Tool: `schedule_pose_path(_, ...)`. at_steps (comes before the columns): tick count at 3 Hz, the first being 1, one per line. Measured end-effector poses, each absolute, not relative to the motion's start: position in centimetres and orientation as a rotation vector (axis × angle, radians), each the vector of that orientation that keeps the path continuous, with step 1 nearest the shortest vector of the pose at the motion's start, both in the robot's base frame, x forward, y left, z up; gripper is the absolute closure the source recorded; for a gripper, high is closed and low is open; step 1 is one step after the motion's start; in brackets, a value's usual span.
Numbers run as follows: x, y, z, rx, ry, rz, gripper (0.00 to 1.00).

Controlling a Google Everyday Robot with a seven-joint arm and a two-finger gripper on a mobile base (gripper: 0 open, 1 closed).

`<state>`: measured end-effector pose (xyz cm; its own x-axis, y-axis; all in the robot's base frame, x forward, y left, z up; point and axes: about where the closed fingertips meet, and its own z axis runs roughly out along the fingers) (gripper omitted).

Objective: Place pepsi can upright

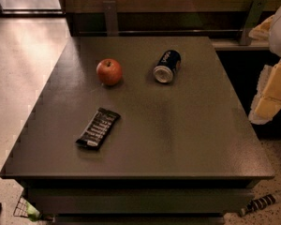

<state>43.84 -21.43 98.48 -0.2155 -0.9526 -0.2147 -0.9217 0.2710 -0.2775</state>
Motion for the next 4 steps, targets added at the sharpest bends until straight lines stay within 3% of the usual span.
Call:
schedule_pose_path(2, 45.0, -21.0, 98.6, -1.576, 2.248, -0.02, 0.0)
schedule_pose_path(4, 47.3, -17.9, 98.1, -0.969, 2.274, 0.401, 0.0)
